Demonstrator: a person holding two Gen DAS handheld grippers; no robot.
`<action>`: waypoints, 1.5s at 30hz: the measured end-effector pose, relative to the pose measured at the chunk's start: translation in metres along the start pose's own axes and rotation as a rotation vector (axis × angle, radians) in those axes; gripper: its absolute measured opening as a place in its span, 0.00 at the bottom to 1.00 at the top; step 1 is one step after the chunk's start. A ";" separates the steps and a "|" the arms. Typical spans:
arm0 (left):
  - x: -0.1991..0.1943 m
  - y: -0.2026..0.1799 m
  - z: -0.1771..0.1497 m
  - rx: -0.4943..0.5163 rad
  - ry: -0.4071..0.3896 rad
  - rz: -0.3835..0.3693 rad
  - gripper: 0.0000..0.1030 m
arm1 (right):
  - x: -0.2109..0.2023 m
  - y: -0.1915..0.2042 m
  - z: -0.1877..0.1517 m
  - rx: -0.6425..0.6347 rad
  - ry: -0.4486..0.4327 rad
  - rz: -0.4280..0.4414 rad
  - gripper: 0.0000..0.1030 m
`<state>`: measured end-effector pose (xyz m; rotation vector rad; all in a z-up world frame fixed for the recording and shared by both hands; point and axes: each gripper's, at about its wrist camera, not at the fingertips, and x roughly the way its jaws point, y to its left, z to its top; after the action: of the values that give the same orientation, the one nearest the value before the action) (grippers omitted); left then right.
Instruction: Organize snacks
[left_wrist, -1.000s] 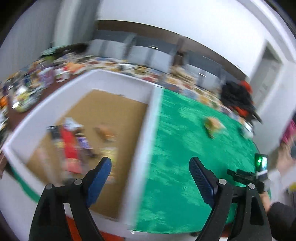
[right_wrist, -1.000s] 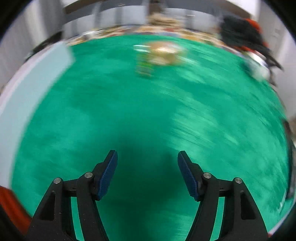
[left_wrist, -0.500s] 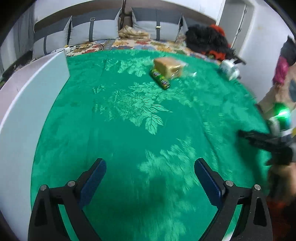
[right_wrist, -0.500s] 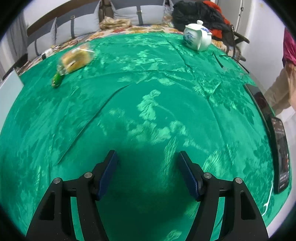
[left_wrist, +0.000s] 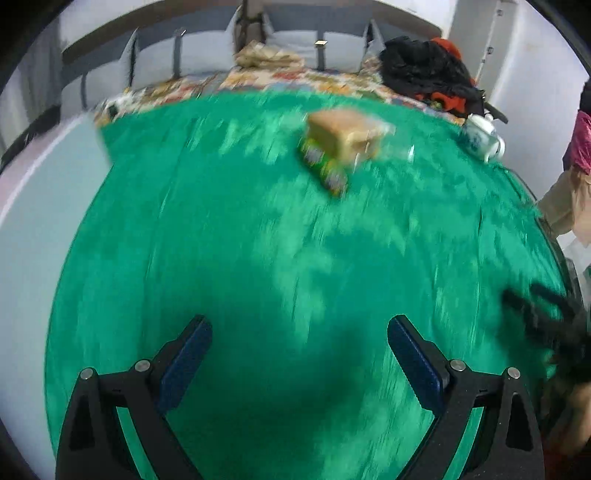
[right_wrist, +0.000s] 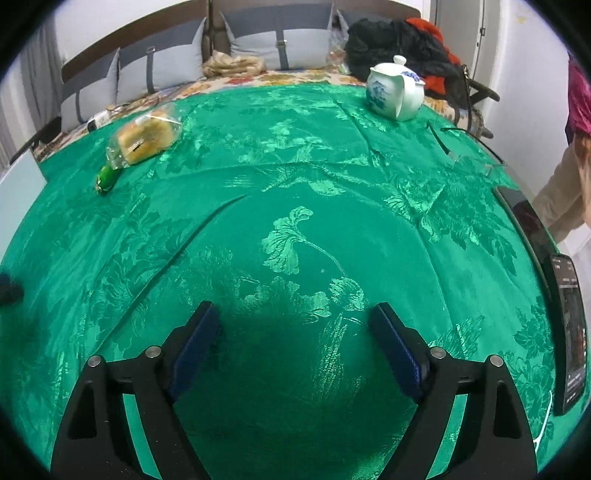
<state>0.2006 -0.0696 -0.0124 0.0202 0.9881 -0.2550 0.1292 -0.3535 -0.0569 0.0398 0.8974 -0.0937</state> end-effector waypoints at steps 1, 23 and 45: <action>0.005 -0.002 0.016 0.002 -0.013 -0.004 0.92 | 0.000 0.000 0.001 -0.001 0.000 -0.002 0.85; 0.022 0.022 0.013 -0.002 0.054 0.000 0.22 | 0.001 0.000 0.002 0.001 0.001 -0.002 0.85; 0.031 0.055 -0.020 -0.024 -0.028 0.137 1.00 | 0.001 -0.002 0.003 0.007 0.002 0.011 0.87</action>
<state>0.2124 -0.0202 -0.0546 0.0617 0.9573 -0.1177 0.1321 -0.3558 -0.0562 0.0509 0.8988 -0.0865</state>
